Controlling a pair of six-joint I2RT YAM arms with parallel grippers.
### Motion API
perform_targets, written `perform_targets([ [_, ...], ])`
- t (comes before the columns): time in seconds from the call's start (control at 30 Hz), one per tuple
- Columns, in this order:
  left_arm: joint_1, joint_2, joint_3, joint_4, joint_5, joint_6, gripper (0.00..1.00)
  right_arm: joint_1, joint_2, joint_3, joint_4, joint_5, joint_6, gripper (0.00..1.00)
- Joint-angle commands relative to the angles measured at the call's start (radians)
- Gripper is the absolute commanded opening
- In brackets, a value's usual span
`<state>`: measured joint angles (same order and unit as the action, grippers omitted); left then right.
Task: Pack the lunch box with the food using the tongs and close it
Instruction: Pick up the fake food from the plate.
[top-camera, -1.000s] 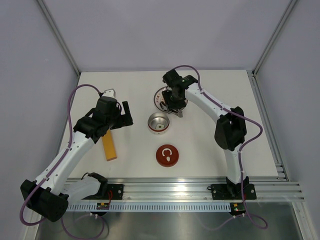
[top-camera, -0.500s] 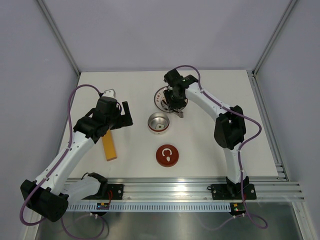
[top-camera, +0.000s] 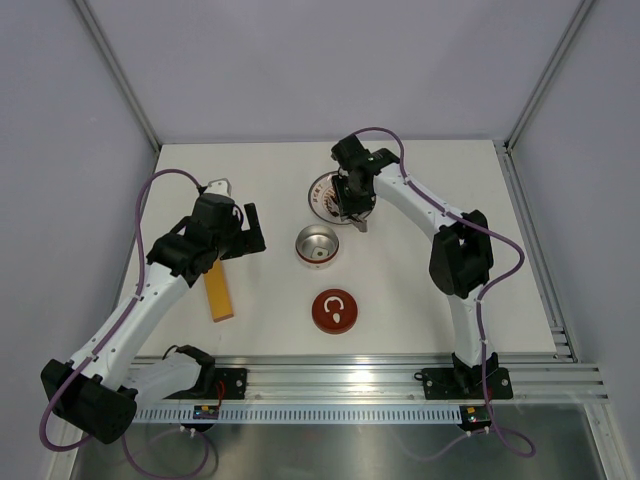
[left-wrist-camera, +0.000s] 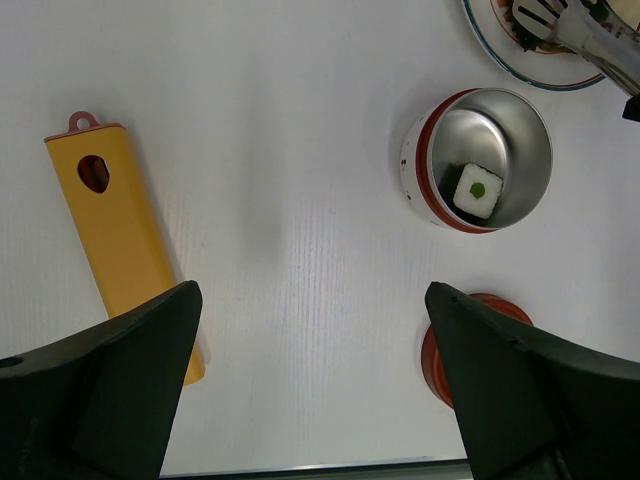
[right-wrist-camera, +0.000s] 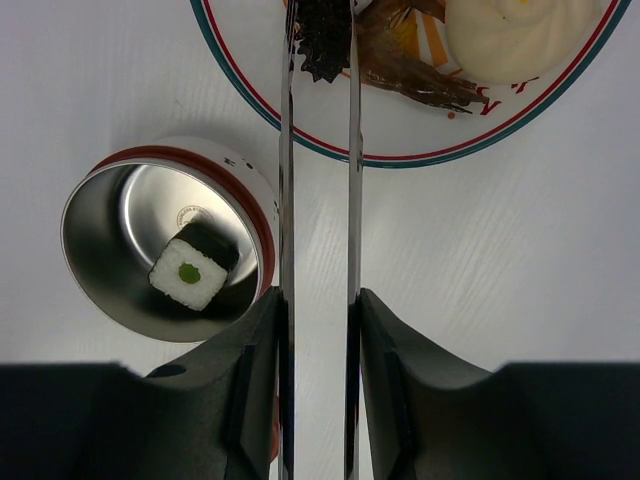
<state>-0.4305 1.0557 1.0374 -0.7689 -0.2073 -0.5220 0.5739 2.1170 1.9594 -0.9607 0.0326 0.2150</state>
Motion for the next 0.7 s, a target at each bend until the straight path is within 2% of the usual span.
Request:
perform_targets([
  [0.0,0.004,-0.002,0.03,0.026,-0.02,-0.003,0.99,-0.006,-0.063,0.007,0.051,0.007,0.003,0.26],
  [0.37,0.006,-0.003,0.035,0.026,-0.017,-0.001,0.99,-0.006,-0.115,0.012,0.071,0.004,0.012,0.14],
  [0.67,0.006,-0.005,0.03,0.029,-0.015,-0.001,0.99,-0.003,-0.164,-0.002,0.06,0.007,0.018,0.1],
])
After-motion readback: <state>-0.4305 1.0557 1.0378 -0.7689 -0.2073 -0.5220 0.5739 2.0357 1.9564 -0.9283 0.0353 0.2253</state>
